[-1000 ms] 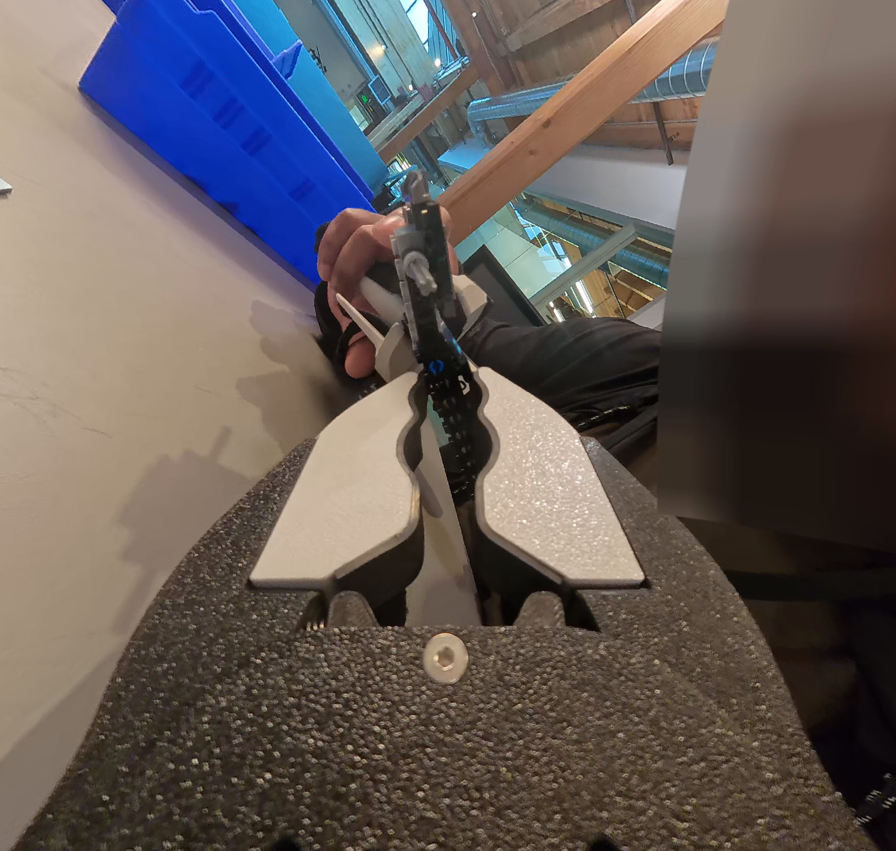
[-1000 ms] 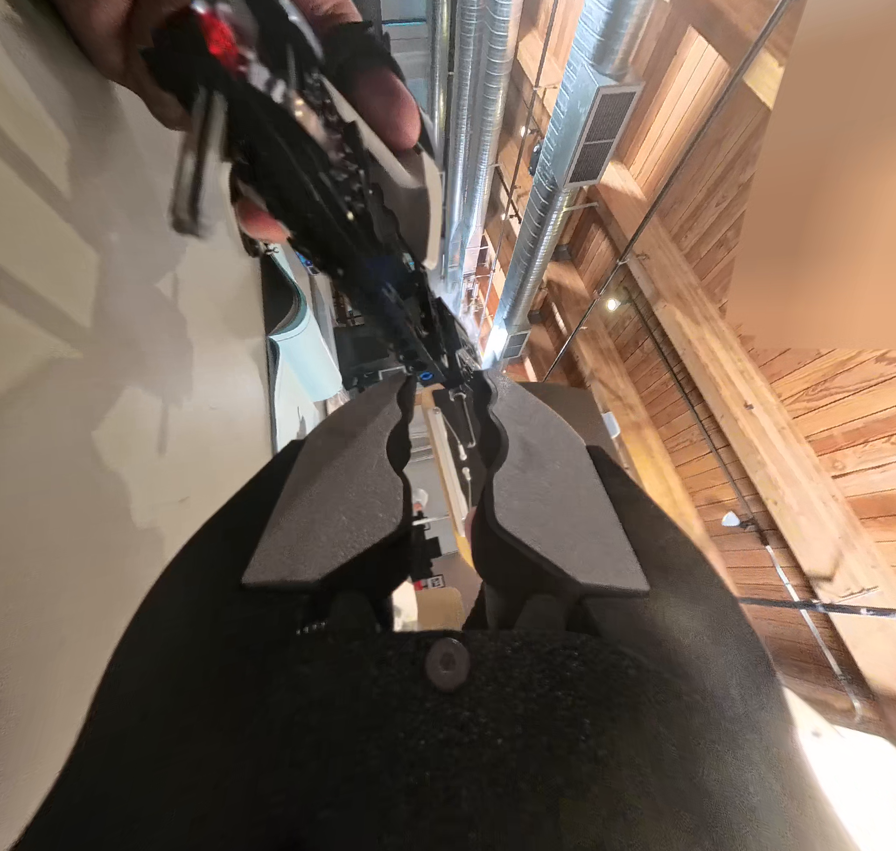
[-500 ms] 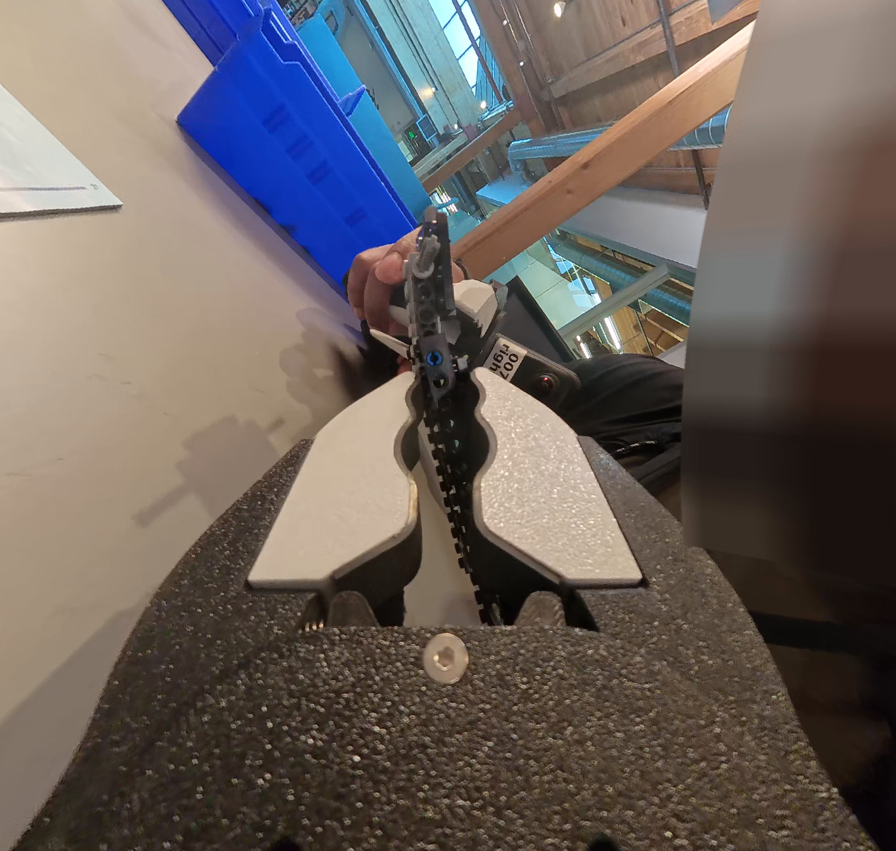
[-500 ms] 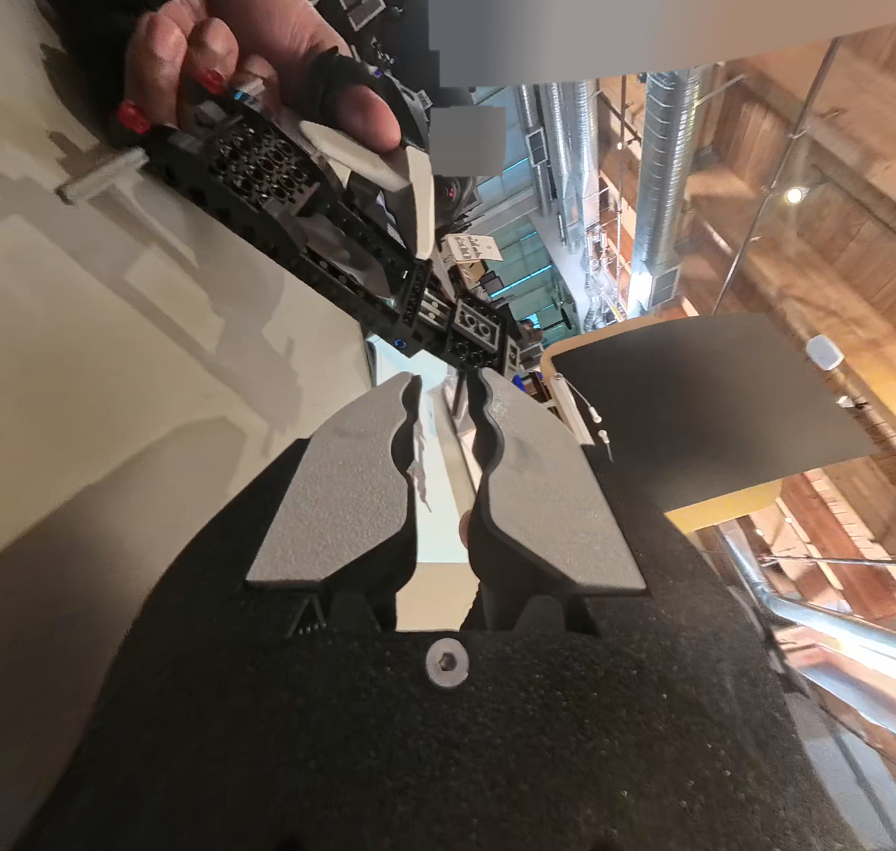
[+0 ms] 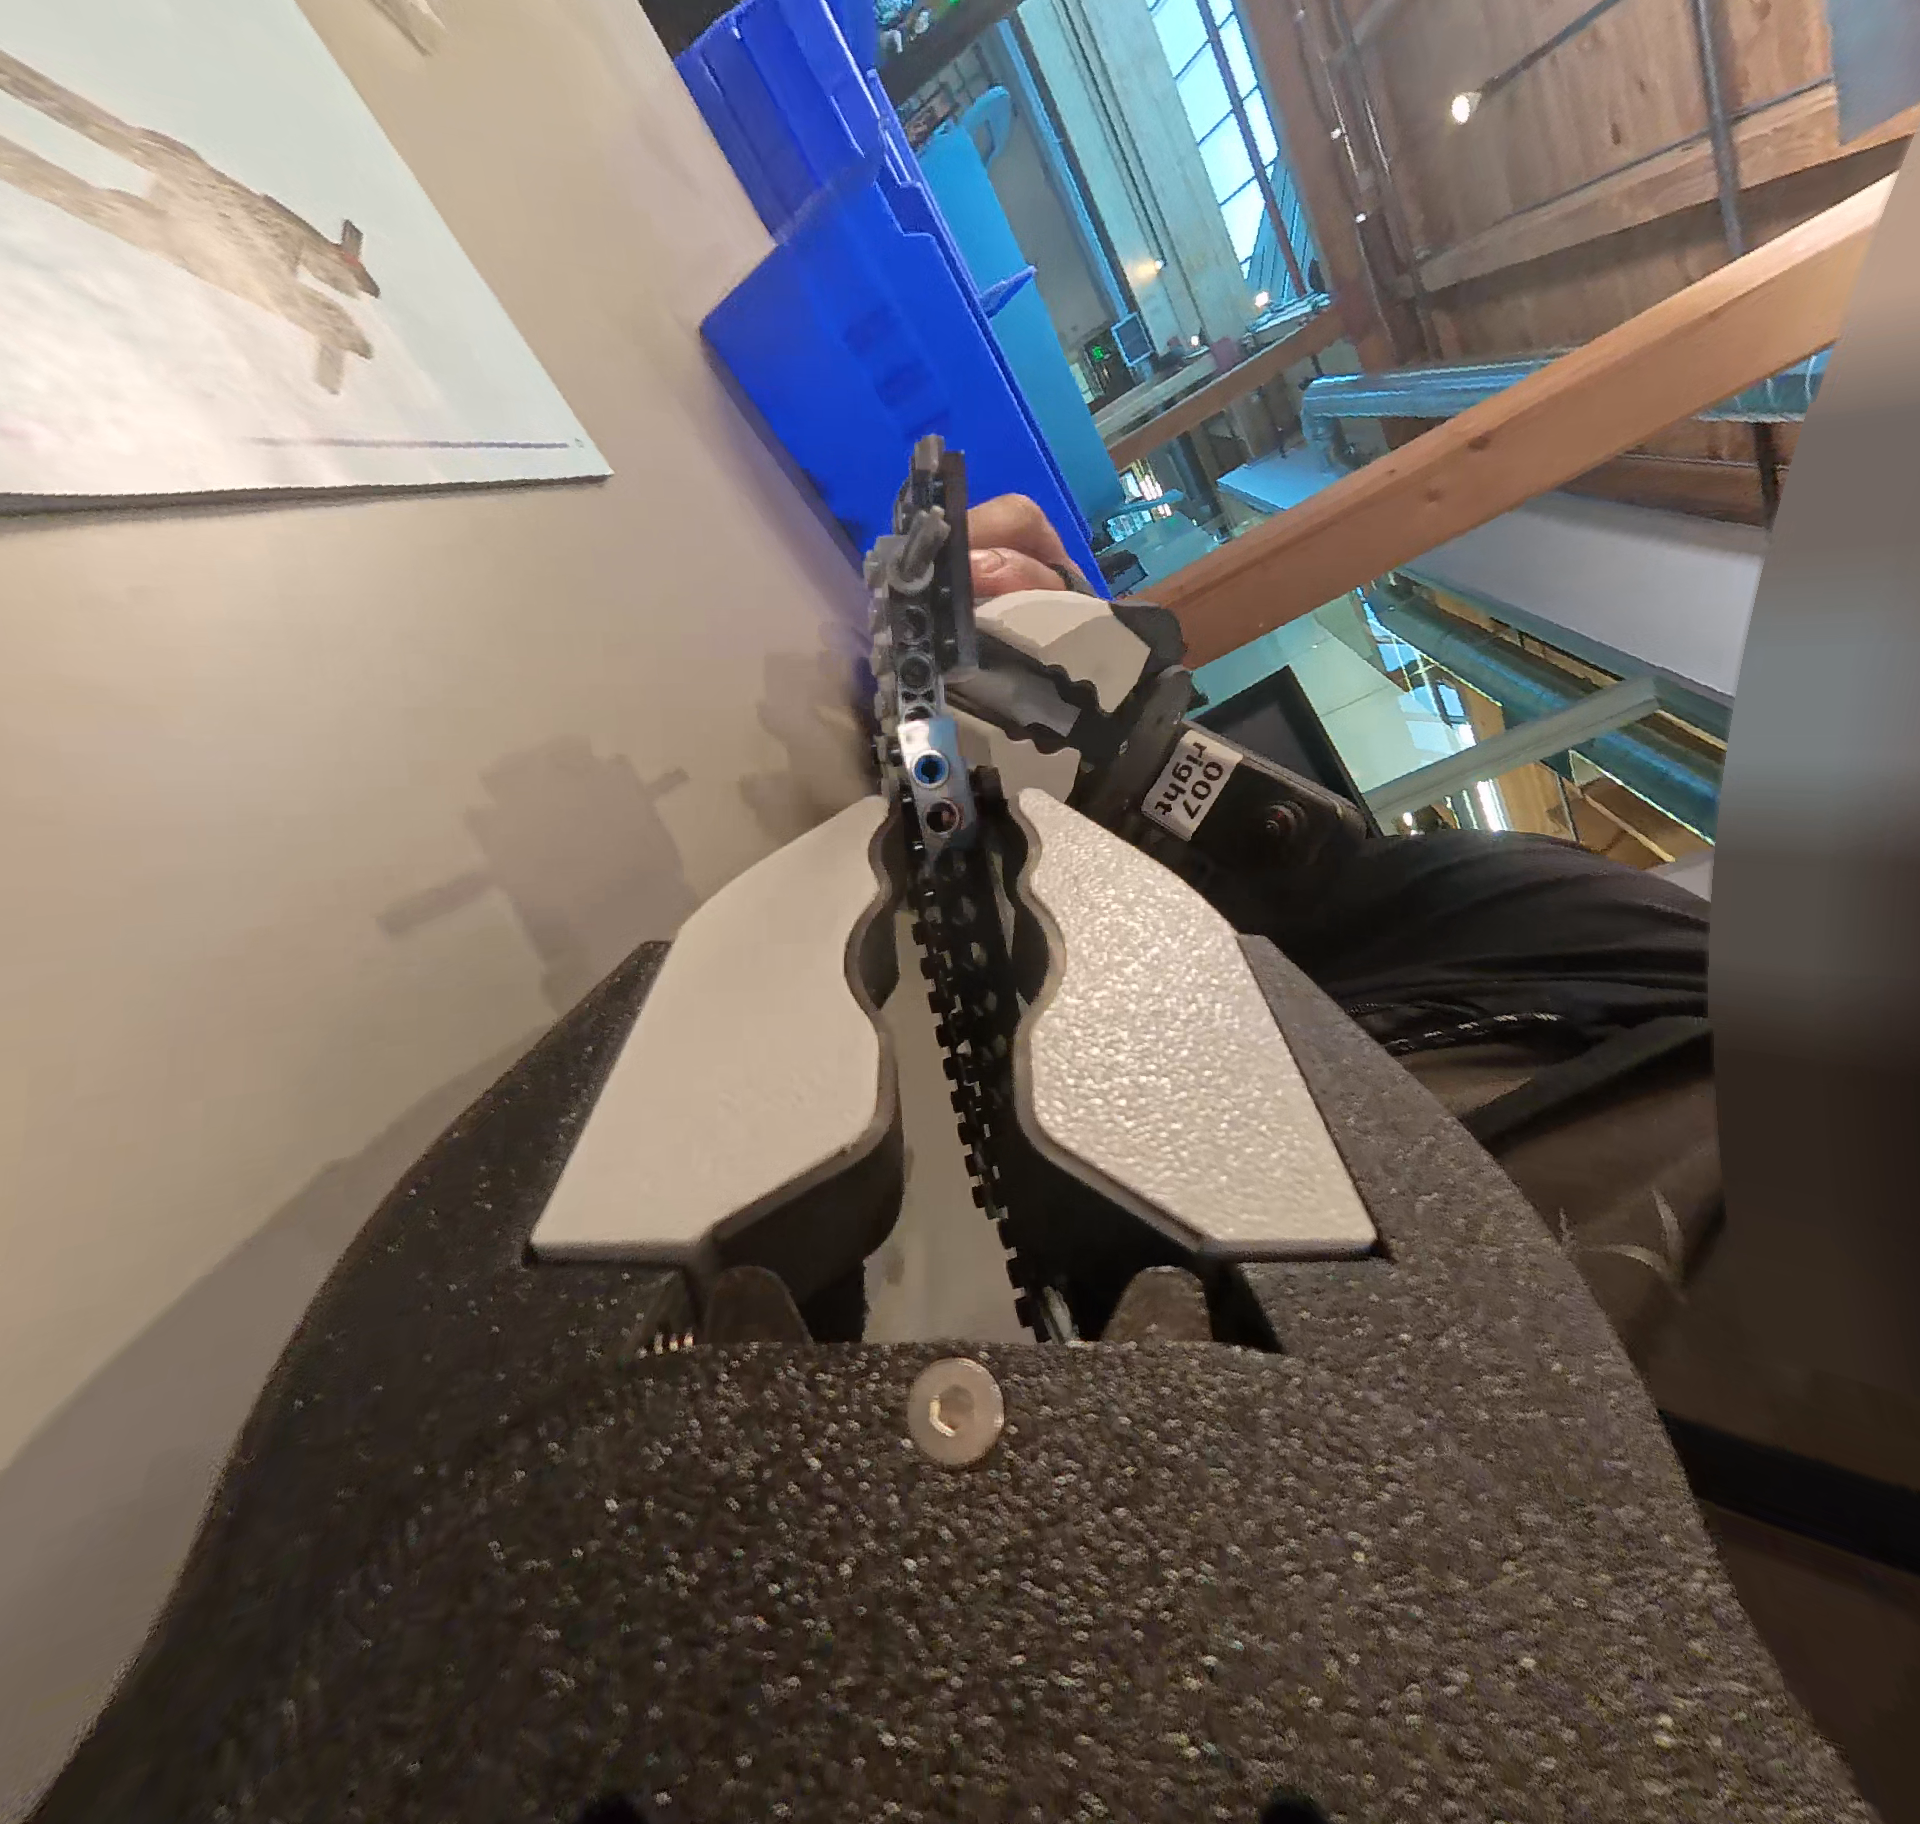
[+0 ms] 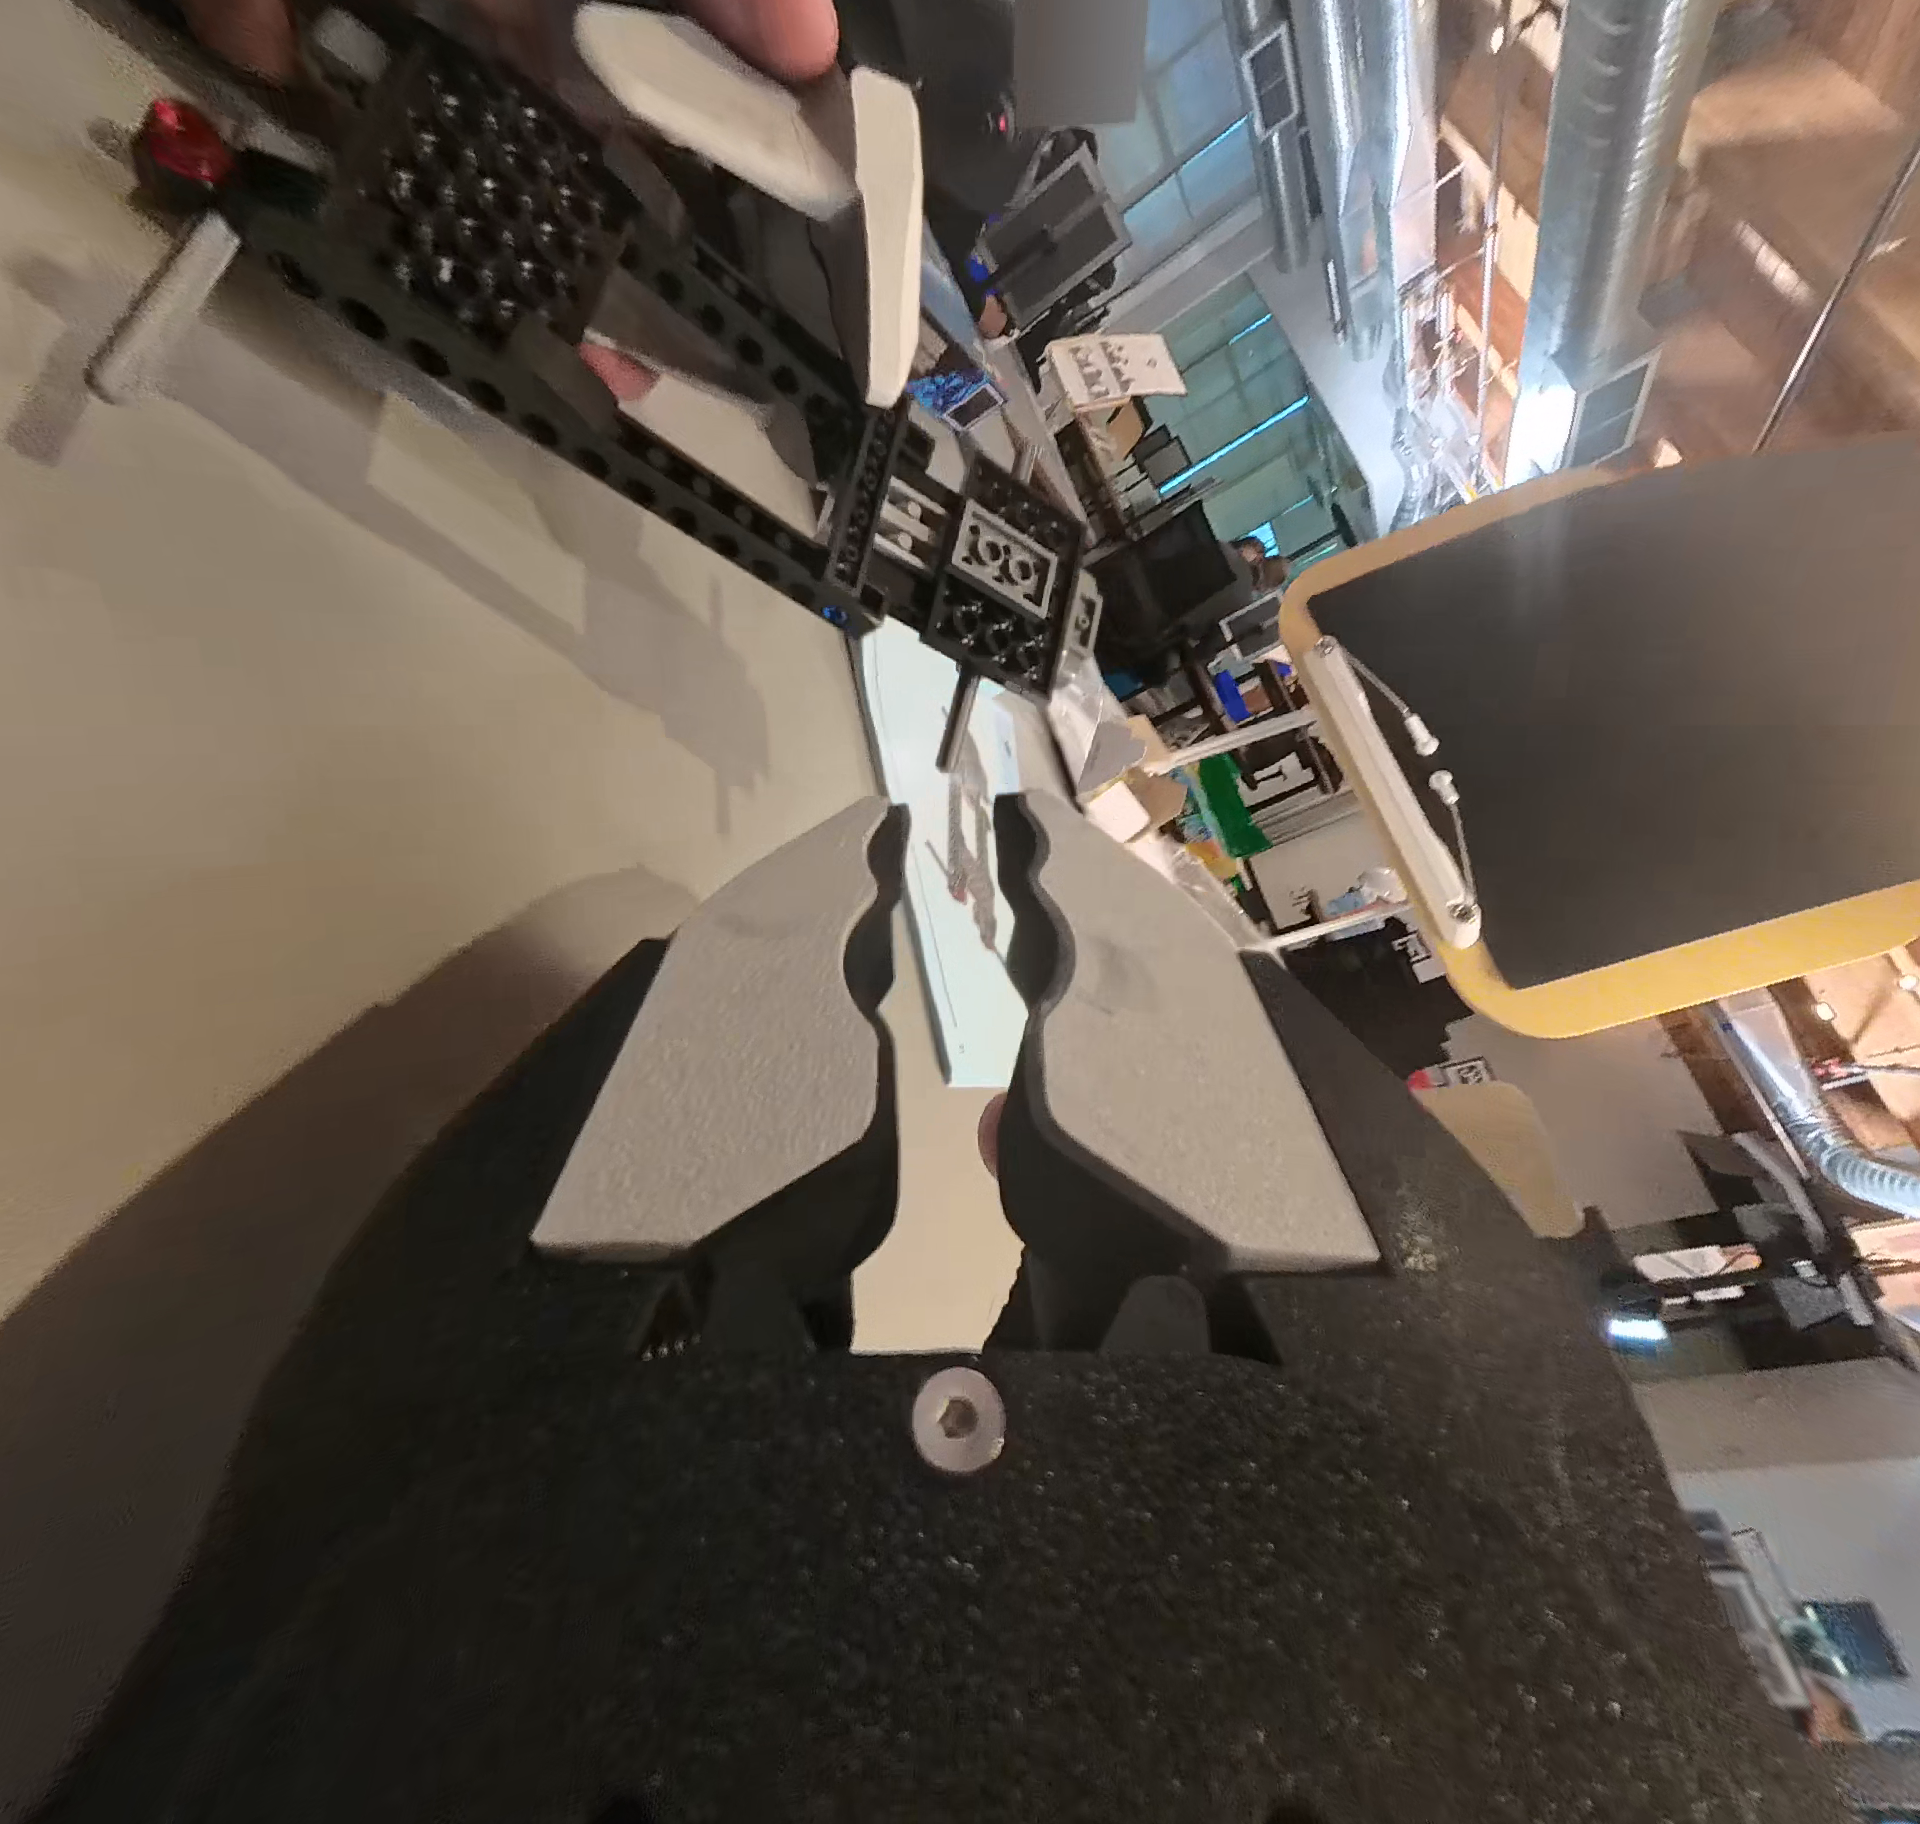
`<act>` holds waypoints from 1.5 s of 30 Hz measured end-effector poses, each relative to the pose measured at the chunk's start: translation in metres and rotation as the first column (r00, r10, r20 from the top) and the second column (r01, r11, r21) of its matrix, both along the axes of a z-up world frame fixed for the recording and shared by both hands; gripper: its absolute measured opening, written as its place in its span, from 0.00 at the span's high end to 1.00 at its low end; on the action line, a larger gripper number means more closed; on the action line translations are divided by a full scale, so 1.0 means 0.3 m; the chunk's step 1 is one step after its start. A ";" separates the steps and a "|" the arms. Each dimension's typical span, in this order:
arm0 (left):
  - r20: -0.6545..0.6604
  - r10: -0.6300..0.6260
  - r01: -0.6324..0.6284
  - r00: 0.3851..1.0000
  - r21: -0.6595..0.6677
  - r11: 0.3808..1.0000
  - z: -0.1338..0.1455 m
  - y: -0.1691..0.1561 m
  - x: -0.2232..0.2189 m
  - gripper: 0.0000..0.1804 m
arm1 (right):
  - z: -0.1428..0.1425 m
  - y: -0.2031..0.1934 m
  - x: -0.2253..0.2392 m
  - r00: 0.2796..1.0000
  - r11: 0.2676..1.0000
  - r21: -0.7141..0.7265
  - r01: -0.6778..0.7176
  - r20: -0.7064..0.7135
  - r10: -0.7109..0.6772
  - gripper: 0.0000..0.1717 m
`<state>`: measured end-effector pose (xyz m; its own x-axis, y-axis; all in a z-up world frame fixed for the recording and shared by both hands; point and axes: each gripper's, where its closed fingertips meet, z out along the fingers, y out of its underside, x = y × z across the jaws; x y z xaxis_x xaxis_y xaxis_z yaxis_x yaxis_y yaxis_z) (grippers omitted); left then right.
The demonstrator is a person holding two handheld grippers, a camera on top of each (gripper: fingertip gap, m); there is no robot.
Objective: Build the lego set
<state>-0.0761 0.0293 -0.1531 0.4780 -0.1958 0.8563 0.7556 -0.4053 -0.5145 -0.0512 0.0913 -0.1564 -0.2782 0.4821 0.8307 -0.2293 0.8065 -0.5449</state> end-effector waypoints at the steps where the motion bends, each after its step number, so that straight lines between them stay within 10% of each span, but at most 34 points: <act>1: 0.003 0.008 -0.008 1.000 -0.002 1.000 -0.001 0.003 -0.005 0.91 | -0.008 0.008 -0.005 1.000 1.000 -0.006 0.005 0.017 -0.005 0.90; 26: 0.160 0.355 -0.334 0.921 -0.143 0.932 -0.069 0.020 -0.180 0.89 | -0.095 0.094 -0.064 0.982 0.983 0.099 0.156 0.093 -0.165 0.91; 45: -0.224 0.377 -0.424 0.899 -0.224 0.877 -0.096 -0.029 -0.115 0.64 | -0.106 0.090 -0.046 0.976 0.978 0.114 0.176 0.109 -0.188 0.91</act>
<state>-0.1105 0.0207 -0.1820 0.6081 0.2623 0.7492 0.7936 -0.2229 -0.5661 -0.0650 0.1183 -0.1882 -0.2933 0.4471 0.8450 -0.0124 0.8820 -0.4710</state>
